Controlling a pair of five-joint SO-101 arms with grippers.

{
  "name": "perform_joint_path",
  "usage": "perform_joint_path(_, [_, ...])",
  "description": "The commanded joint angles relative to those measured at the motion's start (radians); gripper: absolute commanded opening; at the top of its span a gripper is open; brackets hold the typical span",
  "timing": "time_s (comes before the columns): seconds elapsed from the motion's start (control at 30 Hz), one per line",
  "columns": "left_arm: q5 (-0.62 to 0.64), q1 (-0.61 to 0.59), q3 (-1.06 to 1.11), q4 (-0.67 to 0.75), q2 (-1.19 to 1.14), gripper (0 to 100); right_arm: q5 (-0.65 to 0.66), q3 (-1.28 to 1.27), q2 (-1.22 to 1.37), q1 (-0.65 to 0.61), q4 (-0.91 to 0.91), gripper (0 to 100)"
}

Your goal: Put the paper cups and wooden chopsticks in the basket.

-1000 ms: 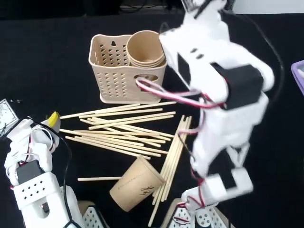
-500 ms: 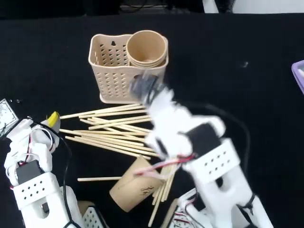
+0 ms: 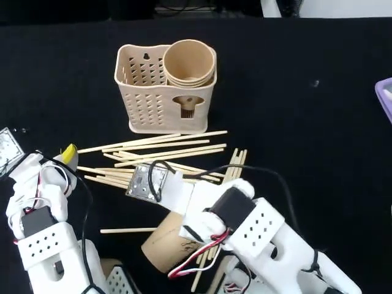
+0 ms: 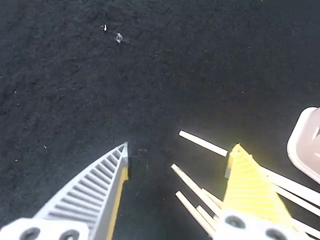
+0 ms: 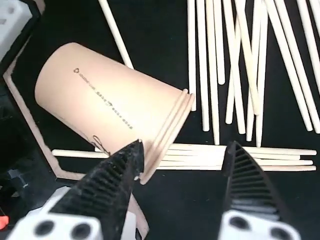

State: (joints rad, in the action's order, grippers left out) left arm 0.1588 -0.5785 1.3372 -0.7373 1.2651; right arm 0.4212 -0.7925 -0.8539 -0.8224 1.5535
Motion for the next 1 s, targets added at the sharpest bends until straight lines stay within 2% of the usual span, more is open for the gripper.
perform_joint_path(0.0, [0.003,0.004,-0.048,0.017,0.015,31,-0.008,-0.015,-0.027,-0.015,0.008,26.9])
perform_joint_path(0.23, [0.003,0.004,-0.048,0.017,0.015,31,-0.008,-0.025,-0.018,-0.003,0.006,26.9])
perform_joint_path(0.53, [0.003,0.002,-0.048,0.017,0.015,31,-0.008,0.025,0.262,0.048,0.0,26.9])
perform_joint_path(0.7, [0.003,0.002,-0.048,0.017,0.015,31,-0.006,0.028,0.28,0.052,0.0,26.4])
perform_joint_path(0.77, [0.003,0.001,-0.048,0.017,0.015,31,-0.006,0.028,0.271,0.051,0.0,21.8])
perform_joint_path(0.93, [0.003,0.001,-0.048,0.017,0.015,31,-0.006,0.031,0.243,0.055,0.0,1.3])
perform_joint_path(0.97, [0.003,0.001,-0.048,0.017,0.015,31,-0.006,0.031,0.234,0.055,0.002,1.0])
